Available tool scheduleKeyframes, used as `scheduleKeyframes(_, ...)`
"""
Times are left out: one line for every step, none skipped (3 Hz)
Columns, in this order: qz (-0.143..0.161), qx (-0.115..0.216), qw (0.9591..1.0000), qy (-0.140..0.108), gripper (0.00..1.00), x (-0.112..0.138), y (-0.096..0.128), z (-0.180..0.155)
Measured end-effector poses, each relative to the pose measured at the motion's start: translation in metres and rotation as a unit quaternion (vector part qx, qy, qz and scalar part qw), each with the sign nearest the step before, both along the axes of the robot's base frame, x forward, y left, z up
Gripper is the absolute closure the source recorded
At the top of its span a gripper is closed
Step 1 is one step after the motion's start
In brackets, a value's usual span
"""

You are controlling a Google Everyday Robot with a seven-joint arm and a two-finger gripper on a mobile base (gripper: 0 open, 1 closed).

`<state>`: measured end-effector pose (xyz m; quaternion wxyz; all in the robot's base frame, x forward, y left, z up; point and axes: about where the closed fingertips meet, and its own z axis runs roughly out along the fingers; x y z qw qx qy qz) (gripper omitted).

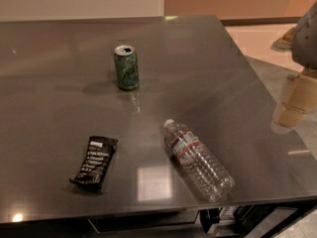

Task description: Place water bottle upright

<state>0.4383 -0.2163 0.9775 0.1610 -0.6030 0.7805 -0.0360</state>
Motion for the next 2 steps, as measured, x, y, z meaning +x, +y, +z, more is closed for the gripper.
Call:
scheduleKeyframes(-0.006,-0.001,1.0,-0.001,0.0,0.001,0.001,0.002)
scheduleKeyframes(-0.028,0.006,0.9995,0.011,0.0,0.002,0.014,-0.003)
